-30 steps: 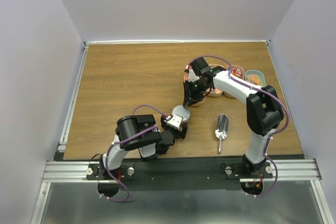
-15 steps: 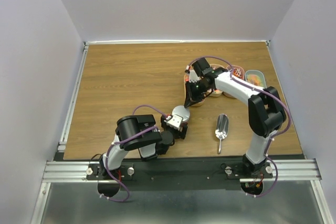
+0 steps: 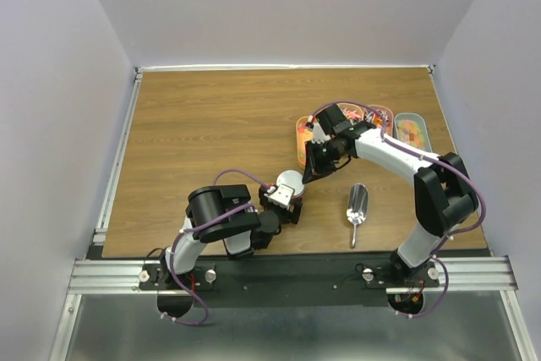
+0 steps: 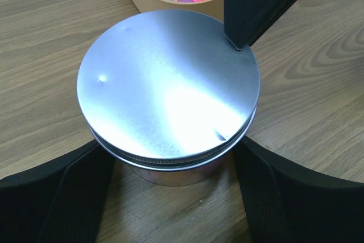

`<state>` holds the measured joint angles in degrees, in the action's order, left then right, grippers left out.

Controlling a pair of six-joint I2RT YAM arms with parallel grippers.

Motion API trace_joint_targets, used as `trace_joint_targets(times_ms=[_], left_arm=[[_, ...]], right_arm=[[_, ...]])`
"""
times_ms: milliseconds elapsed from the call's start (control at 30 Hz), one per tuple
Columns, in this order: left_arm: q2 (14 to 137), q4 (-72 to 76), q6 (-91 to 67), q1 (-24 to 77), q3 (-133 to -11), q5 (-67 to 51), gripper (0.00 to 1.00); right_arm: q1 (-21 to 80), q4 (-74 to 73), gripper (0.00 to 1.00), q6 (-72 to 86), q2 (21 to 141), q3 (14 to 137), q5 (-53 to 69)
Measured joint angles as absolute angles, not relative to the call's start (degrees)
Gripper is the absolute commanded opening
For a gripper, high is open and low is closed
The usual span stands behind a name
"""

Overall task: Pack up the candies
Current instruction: Screw the bottle lid onto the packing bottle.

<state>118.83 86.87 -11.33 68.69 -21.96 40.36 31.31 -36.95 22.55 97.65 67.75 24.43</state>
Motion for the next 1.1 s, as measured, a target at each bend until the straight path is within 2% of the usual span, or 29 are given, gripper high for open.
trace_joint_targets(times_ms=[167, 267, 300, 400, 800, 1100], left_arm=[[118.8, 86.9, -11.9, 68.7, -22.0, 40.6, 0.86], [118.8, 86.9, -12.2, 68.7, -22.0, 40.6, 0.86], [118.8, 86.9, -12.3, 68.7, -22.0, 40.7, 0.86], [118.8, 86.9, -12.4, 68.7, -22.0, 40.7, 0.86], [118.8, 86.9, -12.5, 68.6, -22.0, 40.6, 0.86], [118.8, 86.9, -12.5, 68.6, -22.0, 40.6, 0.86]], right_arm=[[32.4, -36.1, 0.13, 24.7, 96.0, 66.5, 23.0], [32.8, -36.1, 0.21, 25.5, 95.3, 66.0, 22.3], [33.1, -36.1, 0.28, 25.7, 95.0, 66.0, 21.8], [33.7, -36.2, 0.36, 26.3, 94.9, 65.9, 20.7], [32.1, -38.9, 0.36, 24.1, 98.7, 74.1, 19.5], [31.4, -39.0, 0.32, 21.1, 105.5, 79.7, 21.6]])
